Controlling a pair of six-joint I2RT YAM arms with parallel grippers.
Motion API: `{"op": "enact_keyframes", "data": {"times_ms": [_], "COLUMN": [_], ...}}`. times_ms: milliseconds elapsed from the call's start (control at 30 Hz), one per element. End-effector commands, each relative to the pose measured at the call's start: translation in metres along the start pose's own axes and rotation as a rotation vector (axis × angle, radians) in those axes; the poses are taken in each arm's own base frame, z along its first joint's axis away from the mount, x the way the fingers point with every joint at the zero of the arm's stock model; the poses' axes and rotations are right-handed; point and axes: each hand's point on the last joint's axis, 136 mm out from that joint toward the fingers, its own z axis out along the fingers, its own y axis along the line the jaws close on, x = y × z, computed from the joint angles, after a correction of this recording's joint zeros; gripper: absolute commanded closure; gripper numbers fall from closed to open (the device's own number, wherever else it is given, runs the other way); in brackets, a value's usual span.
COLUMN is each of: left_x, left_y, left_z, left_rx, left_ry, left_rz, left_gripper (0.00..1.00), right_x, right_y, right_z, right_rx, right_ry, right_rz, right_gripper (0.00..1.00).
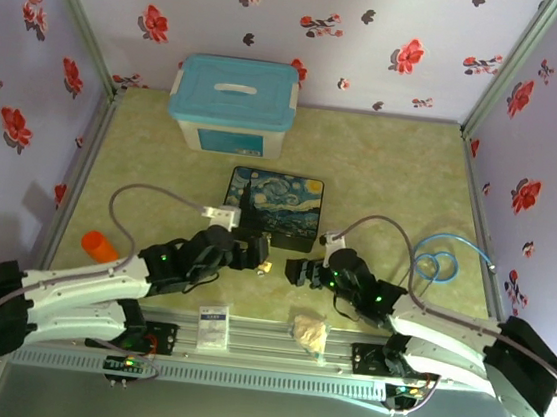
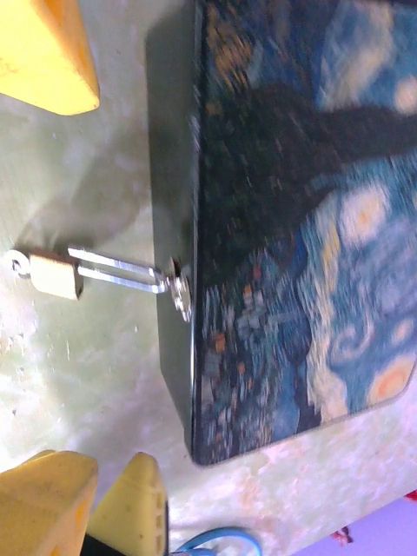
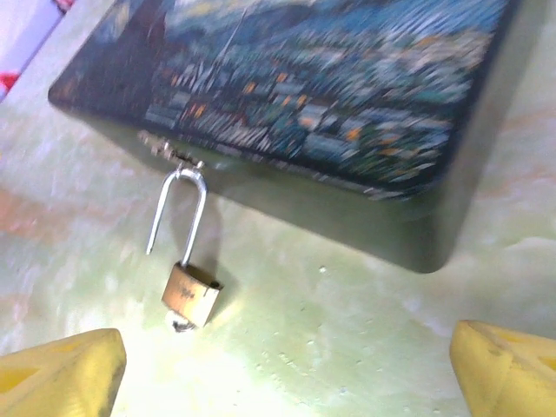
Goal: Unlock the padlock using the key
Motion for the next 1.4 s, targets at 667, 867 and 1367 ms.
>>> {"op": "enact_keyframes", "data": {"times_ms": [667, 867, 1367], "left_x": [0.015, 0.018, 0.012], "left_y": [0.022, 0.025, 0.029], "left_z": [0.007, 0.008, 0.009], "left_rx": [0.004, 0.001, -0.011], "left_ry": [0.032, 0.031, 0.015], "left_rz": [-0.162, -0.163, -0.158], "left_gripper": [0.0, 0.0, 0.0], "right_x": [0.025, 0.037, 0.042], "right_y": [0.049, 0.043, 0.044], "right_z": [0.081, 0.085, 0.084], "right_rx": [-0.043, -0.045, -0.096], "right_ry": [0.172, 0.189, 0.158], "right_rz": [-0.068, -0.045, 0.032], "right_gripper": [0.56, 0.61, 0.8]}}
